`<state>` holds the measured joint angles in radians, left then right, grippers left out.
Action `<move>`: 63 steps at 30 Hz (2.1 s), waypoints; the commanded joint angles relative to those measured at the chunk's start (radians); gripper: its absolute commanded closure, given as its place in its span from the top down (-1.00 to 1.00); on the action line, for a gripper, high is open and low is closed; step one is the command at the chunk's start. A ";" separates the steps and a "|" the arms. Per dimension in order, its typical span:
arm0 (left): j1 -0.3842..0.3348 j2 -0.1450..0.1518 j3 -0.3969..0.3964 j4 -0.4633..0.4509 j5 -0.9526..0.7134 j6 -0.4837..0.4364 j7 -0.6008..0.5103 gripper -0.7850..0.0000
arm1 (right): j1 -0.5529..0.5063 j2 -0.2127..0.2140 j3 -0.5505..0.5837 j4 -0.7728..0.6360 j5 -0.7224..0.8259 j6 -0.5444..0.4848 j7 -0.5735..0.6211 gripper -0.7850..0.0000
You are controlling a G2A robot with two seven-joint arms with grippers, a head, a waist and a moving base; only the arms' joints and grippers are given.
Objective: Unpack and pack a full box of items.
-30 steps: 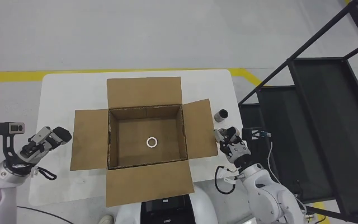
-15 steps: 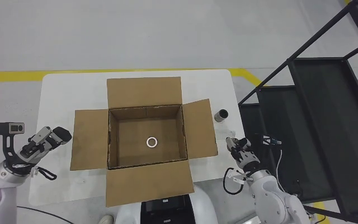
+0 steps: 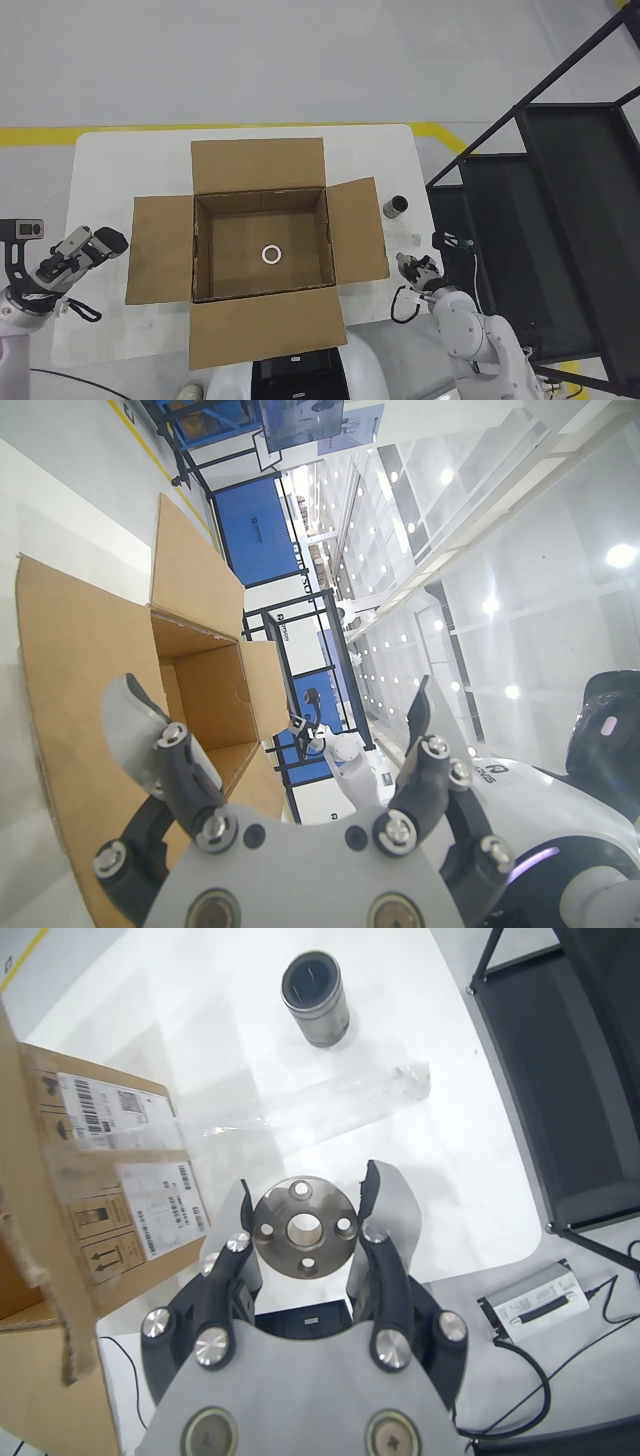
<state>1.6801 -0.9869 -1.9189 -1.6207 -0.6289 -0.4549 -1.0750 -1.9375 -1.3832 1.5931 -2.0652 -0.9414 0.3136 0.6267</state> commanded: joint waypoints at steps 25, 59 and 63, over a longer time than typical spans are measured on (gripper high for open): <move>0.000 0.000 0.000 0.000 0.000 0.000 0.000 1.00 | 0.215 -0.006 -0.035 0.391 0.090 0.129 -0.124 -1.00; 0.000 0.000 0.000 0.000 0.000 0.000 0.000 1.00 | 0.252 -0.004 -0.049 0.425 0.098 0.211 -0.175 1.00; 0.000 0.000 0.000 0.000 0.000 0.000 0.000 1.00 | 0.203 -0.003 -0.051 0.353 0.081 0.235 -0.182 1.00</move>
<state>1.6801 -0.9869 -1.9189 -1.6207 -0.6289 -0.4549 -1.0750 -1.7218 -1.3862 1.5429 -1.6933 -0.8547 0.5422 0.4471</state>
